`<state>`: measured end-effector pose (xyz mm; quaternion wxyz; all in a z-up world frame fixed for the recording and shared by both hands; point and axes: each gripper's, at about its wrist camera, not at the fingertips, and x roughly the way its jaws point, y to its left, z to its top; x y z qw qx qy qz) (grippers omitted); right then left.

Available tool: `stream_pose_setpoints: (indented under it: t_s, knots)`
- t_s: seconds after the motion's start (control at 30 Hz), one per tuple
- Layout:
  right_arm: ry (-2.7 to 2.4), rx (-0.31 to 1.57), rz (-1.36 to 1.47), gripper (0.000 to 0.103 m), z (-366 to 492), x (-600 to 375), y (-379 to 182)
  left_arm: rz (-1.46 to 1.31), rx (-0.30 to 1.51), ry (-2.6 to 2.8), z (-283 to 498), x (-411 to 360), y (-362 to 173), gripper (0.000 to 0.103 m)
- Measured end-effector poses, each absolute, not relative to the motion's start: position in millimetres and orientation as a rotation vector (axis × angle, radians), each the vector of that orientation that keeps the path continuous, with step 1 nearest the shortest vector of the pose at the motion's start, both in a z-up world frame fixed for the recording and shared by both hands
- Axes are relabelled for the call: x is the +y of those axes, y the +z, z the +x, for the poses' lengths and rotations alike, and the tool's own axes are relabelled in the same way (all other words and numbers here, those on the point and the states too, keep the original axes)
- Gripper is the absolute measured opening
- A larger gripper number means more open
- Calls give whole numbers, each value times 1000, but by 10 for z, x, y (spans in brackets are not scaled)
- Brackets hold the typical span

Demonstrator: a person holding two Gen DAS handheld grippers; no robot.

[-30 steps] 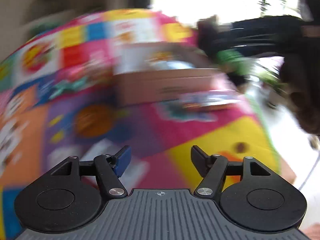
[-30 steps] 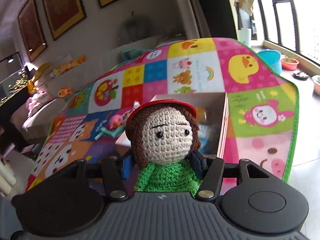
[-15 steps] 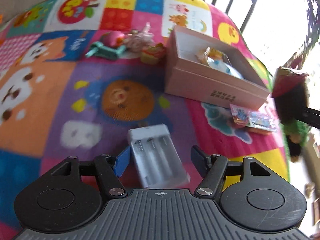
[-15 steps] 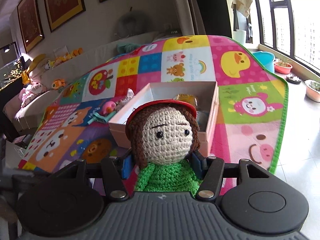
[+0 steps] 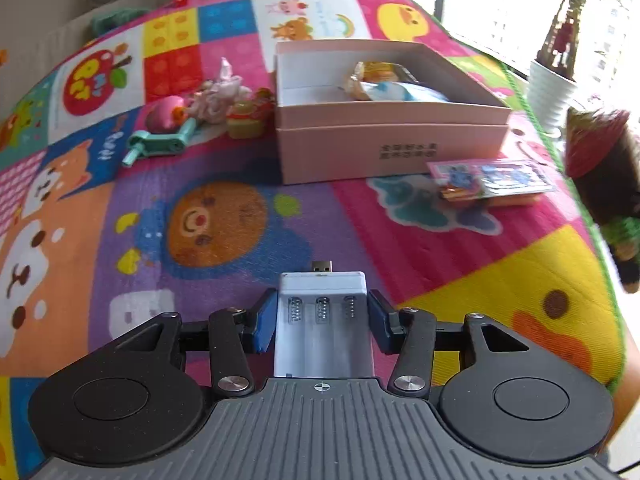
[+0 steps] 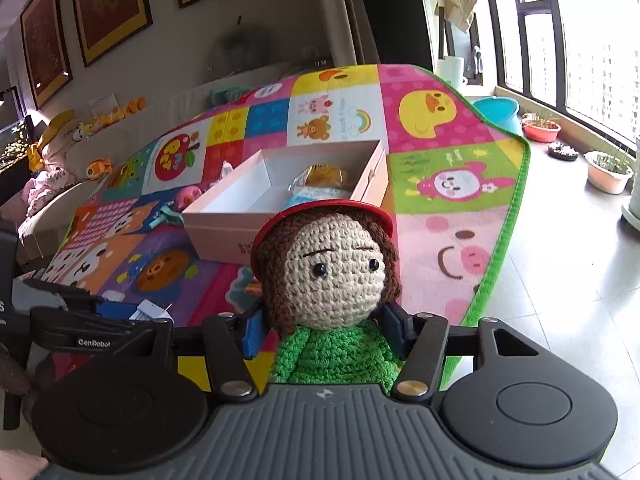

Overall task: Organize objects
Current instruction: 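Grasp the white battery charger with the left tool, then lower the battery charger into the pink box and open the left tool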

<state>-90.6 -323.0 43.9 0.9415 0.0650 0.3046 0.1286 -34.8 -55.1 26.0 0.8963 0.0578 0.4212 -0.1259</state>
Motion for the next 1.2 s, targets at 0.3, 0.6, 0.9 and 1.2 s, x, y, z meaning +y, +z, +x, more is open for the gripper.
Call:
stream_pose_setpoints:
  t_s: [0.3, 0.6, 0.9, 1.2]
  knots:
    - [284, 611, 169, 57, -975, -3216, 368, 25, 585, -422, 244, -874, 1241, 52]
    - [266, 584, 149, 57, -1031, -3247, 383, 8, 852, -375, 1448, -1362, 535, 53]
    - [214, 621, 175, 57, -880, -3351, 323, -176, 739, -421, 1178, -836, 886, 52]
    - [277, 570, 123, 57, -443, -3041, 809, -103, 617, -352, 117, -178, 790, 52]
